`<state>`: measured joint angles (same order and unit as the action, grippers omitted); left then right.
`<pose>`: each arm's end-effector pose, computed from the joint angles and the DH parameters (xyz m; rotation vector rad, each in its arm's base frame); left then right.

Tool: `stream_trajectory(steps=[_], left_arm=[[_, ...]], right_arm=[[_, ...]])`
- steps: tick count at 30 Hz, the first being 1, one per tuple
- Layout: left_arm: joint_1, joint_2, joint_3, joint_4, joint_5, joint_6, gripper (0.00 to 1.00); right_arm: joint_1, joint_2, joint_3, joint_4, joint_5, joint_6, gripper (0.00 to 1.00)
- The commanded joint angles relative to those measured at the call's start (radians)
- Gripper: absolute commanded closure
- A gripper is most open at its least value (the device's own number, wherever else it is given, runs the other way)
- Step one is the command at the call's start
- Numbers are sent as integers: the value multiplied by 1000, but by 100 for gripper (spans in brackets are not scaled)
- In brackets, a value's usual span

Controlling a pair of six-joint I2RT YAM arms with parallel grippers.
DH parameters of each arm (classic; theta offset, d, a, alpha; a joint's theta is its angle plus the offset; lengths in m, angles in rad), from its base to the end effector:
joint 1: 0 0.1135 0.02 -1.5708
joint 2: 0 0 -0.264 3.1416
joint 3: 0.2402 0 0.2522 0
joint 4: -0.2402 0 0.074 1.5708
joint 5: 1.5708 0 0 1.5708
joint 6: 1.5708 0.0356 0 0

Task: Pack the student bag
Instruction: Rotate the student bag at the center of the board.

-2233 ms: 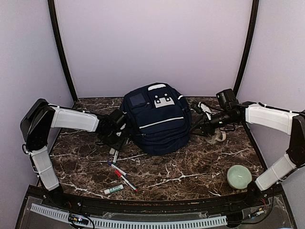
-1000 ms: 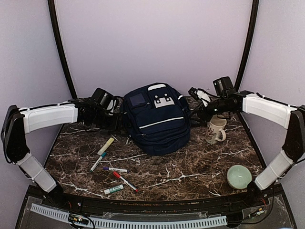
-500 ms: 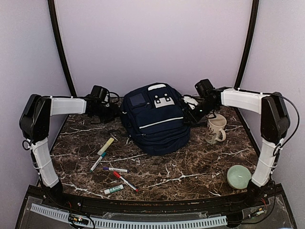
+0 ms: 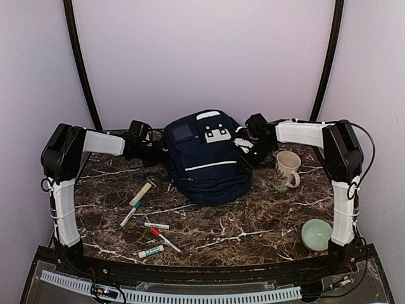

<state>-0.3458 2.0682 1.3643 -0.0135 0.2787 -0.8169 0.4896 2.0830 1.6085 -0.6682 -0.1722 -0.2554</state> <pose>0.4229 -0.1628 0.1616 -0.4157 2.3948 -0.8899 0.3854 0.2123 0.1858 -1.0378 2.5157 0.3023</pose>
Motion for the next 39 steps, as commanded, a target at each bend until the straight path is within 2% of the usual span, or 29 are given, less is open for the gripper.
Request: stream_trajectory(steps=[1,2,3,11,15,18,21,27,29,33,39], left_arm=[[1,-86,-128,92,5,-45,94],[1,-115,-163,110,-3,-47,99],[1,-146,-199,119,-12,-49,100],[-11,-362,-430,152,-27,-49,100],[-68,-446,-499,129,-32,-52,100],[-140,-512,-534,85,-88,-49,100],[-175,-542,-534,-6,-106,-18,90],[-176,-659,-536,-228,-203,111,65],[-177,-703,-525,-291,-213,174,60],[-188,-752,-484,-354,-166,335,57],[-262,-779,-412,-341,-188,644,56]], right_arm=[[6,80,32,43,78,9,41],[5,95,43,44,80,9,41],[5,114,56,44,81,8,41],[4,234,208,35,117,29,41],[3,283,287,30,202,55,41],[-1,321,353,0,238,65,41],[-10,320,384,-14,244,65,41],[-19,168,301,2,217,53,41],[-19,91,250,11,193,51,41],[-19,-76,137,19,105,54,40],[-19,-317,-45,17,-141,10,40]])
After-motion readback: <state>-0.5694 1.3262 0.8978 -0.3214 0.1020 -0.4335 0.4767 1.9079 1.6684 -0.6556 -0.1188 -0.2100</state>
